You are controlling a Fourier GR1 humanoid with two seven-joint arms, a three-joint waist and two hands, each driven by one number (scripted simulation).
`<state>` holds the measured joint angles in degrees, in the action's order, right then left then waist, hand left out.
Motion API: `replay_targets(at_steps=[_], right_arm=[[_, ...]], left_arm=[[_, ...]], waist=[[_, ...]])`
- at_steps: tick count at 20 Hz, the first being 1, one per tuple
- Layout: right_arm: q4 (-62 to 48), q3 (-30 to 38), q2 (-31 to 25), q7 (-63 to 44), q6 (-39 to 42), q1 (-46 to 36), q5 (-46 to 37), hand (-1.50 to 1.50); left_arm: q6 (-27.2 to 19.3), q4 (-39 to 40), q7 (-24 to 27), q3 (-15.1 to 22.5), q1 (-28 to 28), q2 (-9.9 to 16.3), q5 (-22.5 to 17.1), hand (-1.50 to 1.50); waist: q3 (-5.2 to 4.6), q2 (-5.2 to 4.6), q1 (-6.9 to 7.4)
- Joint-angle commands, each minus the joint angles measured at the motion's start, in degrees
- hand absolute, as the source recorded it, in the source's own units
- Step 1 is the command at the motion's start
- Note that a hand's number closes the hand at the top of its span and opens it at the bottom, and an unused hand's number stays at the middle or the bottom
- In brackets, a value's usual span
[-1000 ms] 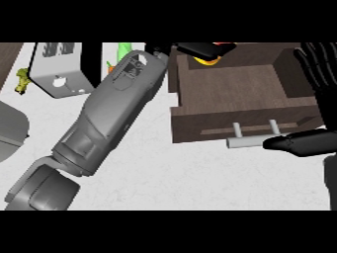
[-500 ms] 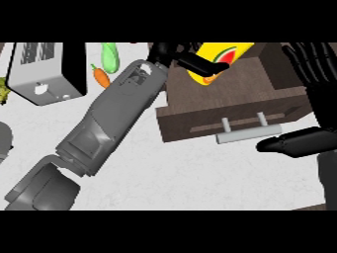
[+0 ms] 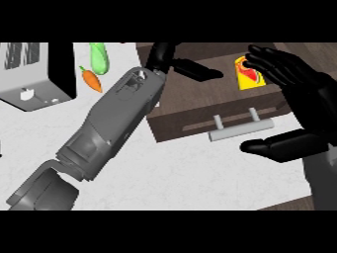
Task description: Pick up the cup, place it into the drawer and close the drawer
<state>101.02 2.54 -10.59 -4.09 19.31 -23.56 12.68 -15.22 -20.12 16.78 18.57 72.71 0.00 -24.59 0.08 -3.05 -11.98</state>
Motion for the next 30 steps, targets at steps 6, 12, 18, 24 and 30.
replay_targets(at_steps=[6, 12, 18, 24, 30], right_arm=[[-0.5, -9.8, -4.7, -5.1, 15.1, 1.0, 5.1, 1.5], [0.5, -12.4, -12.0, -8.9, 17.4, 3.7, -5.1, -1.5], [-1.5, -17.7, -10.7, -3.2, 9.6, 6.7, -25.8, -1.5], [-20.5, -21.5, -10.2, 8.2, 3.8, 7.6, -36.5, -1.5], [-42.2, -23.7, -5.6, 13.5, -0.9, -2.8, -43.3, 1.5]], left_arm=[[-0.4, -4.4, 8.7, -2.3, -0.2, 0.0, -9.4, -1.5], [-1.2, -1.7, 10.8, -3.9, 0.9, 0.0, -11.3, -1.5], [-0.9, -1.3, 12.0, -4.7, -0.4, 0.0, -12.8, -1.5], [1.1, -6.0, 15.2, -5.1, -6.7, 0.0, -13.2, -1.5], [4.7, -9.8, 16.1, -6.1, -11.9, 3.9, -13.4, -1.5]], waist=[[-0.1, 0.97, 1.53], [-0.08, 1.88, 6.23], [-0.02, 2.22, 9.91], [0.0, 2.69, 13.26], [0.02, 2.48, 15.43]])
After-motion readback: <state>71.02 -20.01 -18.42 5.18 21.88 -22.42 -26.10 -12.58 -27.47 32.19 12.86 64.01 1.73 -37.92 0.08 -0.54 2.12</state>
